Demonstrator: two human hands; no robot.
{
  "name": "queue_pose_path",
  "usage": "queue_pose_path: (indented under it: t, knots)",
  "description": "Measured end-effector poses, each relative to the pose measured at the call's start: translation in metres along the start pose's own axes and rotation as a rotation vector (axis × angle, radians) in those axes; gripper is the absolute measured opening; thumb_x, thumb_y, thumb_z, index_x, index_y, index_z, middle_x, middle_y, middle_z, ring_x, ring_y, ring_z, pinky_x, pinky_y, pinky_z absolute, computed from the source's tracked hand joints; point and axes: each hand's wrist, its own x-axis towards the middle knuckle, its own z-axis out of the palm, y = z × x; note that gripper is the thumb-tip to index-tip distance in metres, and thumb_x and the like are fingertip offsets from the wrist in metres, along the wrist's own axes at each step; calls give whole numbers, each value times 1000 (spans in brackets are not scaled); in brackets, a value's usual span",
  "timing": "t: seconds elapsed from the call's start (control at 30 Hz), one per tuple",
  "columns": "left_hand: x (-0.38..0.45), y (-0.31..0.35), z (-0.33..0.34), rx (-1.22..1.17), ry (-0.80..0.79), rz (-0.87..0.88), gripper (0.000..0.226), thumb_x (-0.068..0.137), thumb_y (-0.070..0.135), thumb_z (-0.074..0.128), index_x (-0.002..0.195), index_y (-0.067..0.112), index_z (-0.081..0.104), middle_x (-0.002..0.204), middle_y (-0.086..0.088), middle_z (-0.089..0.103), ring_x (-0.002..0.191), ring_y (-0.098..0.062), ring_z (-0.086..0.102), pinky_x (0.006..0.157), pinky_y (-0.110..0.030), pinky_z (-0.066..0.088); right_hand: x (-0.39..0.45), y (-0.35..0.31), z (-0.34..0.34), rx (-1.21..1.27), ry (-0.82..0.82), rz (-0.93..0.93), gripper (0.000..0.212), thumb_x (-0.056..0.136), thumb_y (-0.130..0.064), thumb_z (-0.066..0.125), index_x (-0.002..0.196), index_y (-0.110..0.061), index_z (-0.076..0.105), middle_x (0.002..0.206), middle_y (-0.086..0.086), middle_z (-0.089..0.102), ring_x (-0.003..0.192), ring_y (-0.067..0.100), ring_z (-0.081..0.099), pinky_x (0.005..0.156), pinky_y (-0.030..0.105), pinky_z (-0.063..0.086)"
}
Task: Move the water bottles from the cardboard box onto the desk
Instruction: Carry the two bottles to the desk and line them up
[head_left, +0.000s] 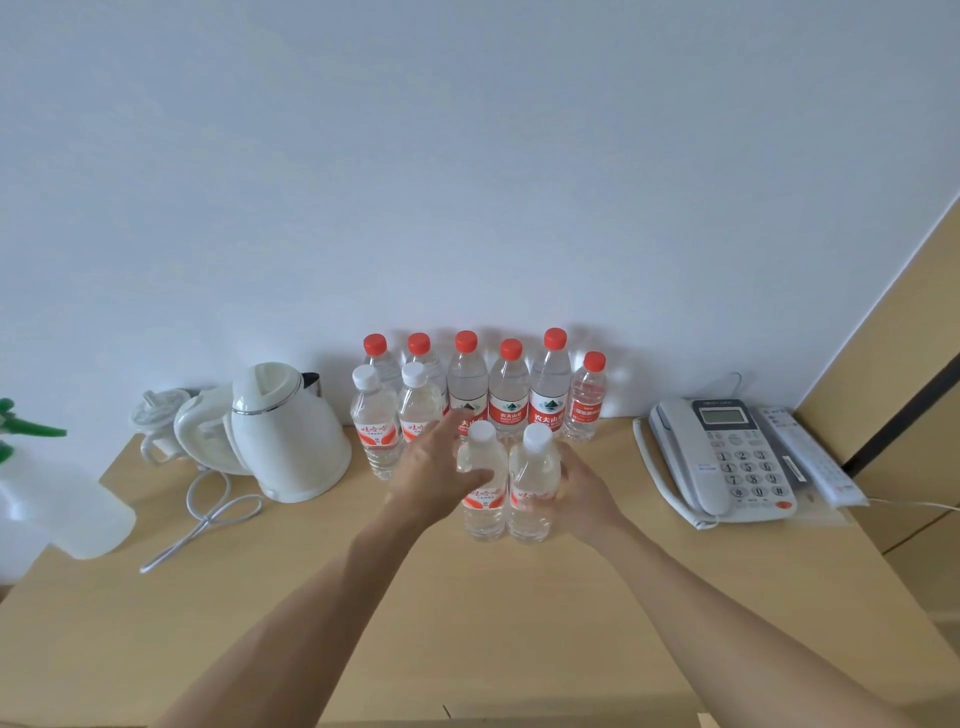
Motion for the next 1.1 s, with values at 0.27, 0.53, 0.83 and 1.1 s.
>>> queue_pose_path:
  t: [0.27, 0.53, 0.83, 1.1]
  knots:
    - [10, 25, -17, 251, 3, 169, 50, 77, 27, 86, 123, 26, 67, 109, 2, 71, 82, -17, 61, 70, -33, 50, 1, -25, -22, -142, -8, -137, 64, 65, -40, 87, 122, -47, 58, 115, -23, 67, 106, -4, 60, 89, 26, 50]
    - [38, 30, -23, 430, 57, 156, 48, 78, 32, 86, 123, 31, 69, 98, -9, 62, 99, -32, 63, 77, -37, 50, -5, -28, -18, -179, 53, -140, 80, 69, -30, 89, 139, -32, 50, 129, -11, 65, 117, 10, 61, 101, 33, 50]
    - [89, 28, -29, 522, 56, 107, 48, 82, 35, 82, 127, 31, 65, 111, -11, 59, 108, -31, 58, 91, -40, 51, -7, -31, -17, -195, 67, -115, 76, 70, -30, 88, 135, -35, 50, 125, -13, 65, 114, 10, 61, 99, 34, 51]
    - [111, 22, -36, 550, 46, 68, 53, 82, 35, 82, 131, 27, 63, 116, -13, 61, 117, -33, 56, 96, -42, 49, -8, -30, -16, -198, 101, -136, 76, 67, -26, 90, 133, -32, 53, 119, -13, 68, 108, 8, 63, 95, 31, 51]
